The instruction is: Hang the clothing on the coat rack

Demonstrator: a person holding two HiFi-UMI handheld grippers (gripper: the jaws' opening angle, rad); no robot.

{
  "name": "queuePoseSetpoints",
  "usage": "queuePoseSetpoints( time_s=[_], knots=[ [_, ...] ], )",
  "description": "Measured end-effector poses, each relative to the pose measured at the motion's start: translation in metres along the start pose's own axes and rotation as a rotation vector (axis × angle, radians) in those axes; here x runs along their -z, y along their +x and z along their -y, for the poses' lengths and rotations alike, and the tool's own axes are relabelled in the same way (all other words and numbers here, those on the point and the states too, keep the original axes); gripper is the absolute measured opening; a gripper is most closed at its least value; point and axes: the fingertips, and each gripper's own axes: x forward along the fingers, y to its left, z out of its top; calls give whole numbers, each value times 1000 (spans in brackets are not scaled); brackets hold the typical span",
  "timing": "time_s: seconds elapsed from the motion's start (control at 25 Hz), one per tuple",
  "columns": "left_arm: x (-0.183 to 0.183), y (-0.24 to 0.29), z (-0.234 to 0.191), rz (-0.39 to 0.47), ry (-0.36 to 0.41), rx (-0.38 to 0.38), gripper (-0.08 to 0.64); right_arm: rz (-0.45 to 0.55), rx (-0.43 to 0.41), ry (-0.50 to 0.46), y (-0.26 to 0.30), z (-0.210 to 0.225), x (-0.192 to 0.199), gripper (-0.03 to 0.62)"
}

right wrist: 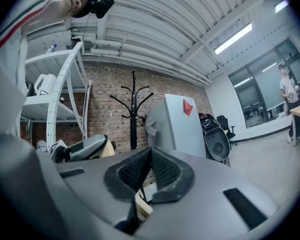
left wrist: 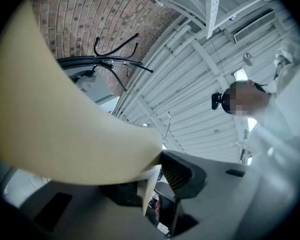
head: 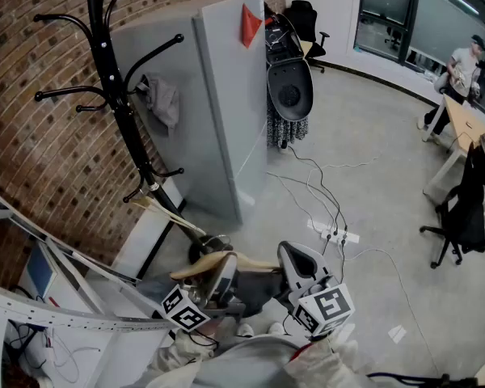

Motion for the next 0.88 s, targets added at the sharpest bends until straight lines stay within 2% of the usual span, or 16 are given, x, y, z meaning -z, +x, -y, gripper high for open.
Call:
queuePoseSetpoints(
  time_s=[0.48,0.88],
  knots=[
    [47,44,24,2,7,13,120,15,36,15,-55,64,-4,25],
    [70,73,11,-19,-30,31,120,10,75,35,-58,100,0,25]
  ],
)
